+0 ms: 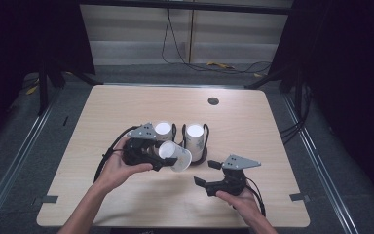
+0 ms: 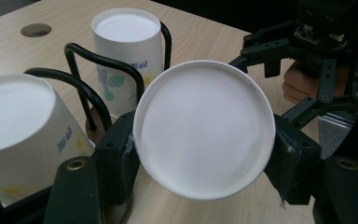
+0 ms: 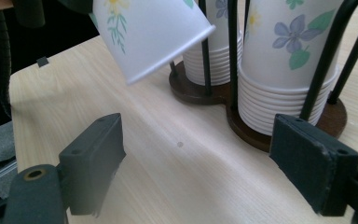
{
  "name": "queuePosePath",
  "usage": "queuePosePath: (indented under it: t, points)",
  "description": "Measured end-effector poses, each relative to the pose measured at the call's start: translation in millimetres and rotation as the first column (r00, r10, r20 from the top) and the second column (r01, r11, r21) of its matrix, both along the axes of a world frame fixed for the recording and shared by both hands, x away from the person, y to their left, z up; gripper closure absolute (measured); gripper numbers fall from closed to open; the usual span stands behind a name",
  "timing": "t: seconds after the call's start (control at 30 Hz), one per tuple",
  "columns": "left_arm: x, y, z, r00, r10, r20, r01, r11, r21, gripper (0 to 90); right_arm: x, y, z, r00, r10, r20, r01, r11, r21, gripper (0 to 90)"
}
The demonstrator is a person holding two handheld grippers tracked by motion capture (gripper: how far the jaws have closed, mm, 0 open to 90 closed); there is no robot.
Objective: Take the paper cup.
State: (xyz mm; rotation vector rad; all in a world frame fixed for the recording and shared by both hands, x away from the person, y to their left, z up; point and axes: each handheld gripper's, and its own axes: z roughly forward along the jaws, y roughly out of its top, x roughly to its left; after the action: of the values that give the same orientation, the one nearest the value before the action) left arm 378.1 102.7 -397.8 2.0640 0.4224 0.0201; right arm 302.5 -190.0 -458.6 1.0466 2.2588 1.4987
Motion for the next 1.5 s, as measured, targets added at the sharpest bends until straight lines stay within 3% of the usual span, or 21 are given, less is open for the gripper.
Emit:
queuePosePath:
  t: [0.07,0.23,0.77,1.27,1.5]
  points:
    - [-0.8,-1.3,-3.2,1.0,-0.003,-0.002,0.003,0.9999,0.012,34.9,0.4,0.9,-1.5,0.9999,0.012,0.004,-0.012,0.9999,0.003,17.2]
    - [-2.1,-1.0,-7.9,0.9997,-0.015,-0.019,0.015,0.9998,-0.017,34.9,0.2,2.3,-3.2,0.9997,0.022,0.005,-0.022,0.9997,0.002,17.2]
    - [-10.6,-8.8,-26.1,0.9968,-0.045,-0.065,0.044,0.9987,-0.028,35.1,-0.8,3.6,-3.8,0.9947,0.101,0.016,-0.102,0.9937,0.046,13.9]
    - [-20.4,-19.1,-26.9,0.9926,-0.101,-0.068,0.099,0.9948,-0.024,35.1,-3.0,4.5,-4.8,0.9794,0.195,0.053,-0.198,0.9773,0.075,13.8]
    - [-23.6,-22.8,-23.7,0.9908,-0.116,-0.07,0.113,0.9929,-0.038,35.1,-2.7,5.1,-6.7,0.9802,0.192,0.049,-0.195,0.9787,0.066,13.8]
